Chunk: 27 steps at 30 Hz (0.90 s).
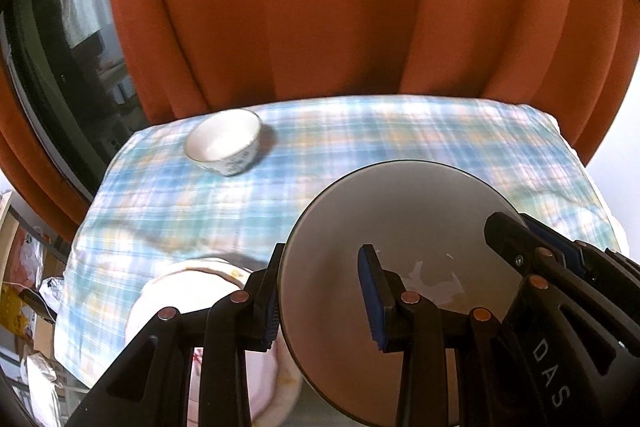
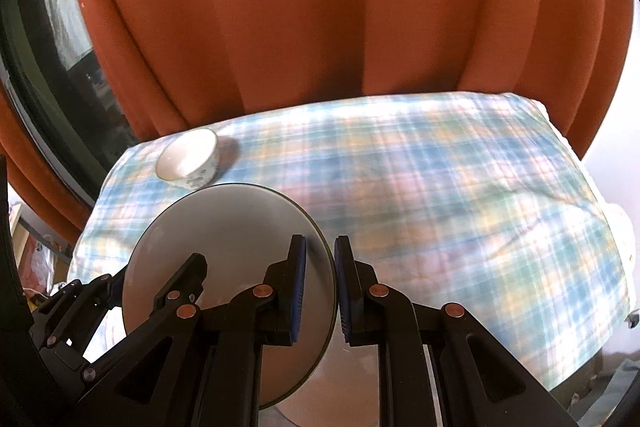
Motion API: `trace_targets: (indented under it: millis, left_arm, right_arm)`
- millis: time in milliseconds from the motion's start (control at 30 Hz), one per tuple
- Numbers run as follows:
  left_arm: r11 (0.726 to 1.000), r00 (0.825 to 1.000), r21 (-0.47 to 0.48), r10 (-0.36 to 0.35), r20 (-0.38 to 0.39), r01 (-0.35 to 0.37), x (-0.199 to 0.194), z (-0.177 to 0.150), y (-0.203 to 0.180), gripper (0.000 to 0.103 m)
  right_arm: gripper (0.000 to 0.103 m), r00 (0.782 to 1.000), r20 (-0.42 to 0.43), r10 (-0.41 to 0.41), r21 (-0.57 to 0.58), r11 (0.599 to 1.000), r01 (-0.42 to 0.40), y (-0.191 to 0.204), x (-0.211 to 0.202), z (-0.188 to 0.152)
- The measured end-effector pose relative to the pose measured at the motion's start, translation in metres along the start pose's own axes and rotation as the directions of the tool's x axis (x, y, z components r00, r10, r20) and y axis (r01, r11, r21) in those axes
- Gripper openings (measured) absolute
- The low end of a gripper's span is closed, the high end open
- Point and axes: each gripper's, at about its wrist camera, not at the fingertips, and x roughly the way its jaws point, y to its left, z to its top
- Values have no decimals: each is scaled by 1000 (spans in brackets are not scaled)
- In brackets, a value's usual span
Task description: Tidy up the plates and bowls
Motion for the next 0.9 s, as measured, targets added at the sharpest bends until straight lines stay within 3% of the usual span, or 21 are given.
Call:
trace_targets:
  millis: [367,900]
  left_arm:
    - [997,996,58,-43,-74,47,19,-21,-44,34]
    - [998,980,43,-36,-195,45,45,-50,-48,34]
  right_arm:
    - [18,998,-57,-30,72,997,34,-50,8,-27]
    - [18,985,-170,-27,62,997,38,-61,37,-56]
